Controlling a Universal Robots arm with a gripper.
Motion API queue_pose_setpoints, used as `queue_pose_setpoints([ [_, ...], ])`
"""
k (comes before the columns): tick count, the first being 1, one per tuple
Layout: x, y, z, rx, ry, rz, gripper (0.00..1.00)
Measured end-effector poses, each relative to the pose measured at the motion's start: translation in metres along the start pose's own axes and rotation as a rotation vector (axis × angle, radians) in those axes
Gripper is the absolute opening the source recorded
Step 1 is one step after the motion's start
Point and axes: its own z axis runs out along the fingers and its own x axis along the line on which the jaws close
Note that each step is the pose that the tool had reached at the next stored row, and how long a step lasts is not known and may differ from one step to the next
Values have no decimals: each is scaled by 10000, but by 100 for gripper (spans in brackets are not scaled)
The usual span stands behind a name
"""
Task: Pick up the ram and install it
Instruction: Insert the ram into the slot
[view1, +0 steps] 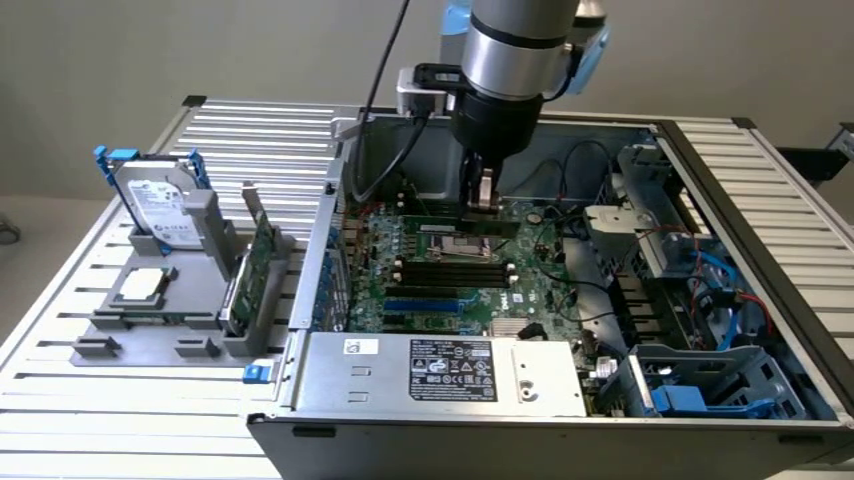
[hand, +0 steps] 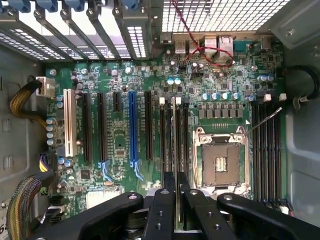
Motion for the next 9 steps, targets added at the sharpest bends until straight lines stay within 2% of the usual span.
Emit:
queue_pose_setpoints([
  [4, 64, -9, 73, 1, -1, -16, 14],
  [9, 92, -15, 162, 0, 2, -26, 14],
])
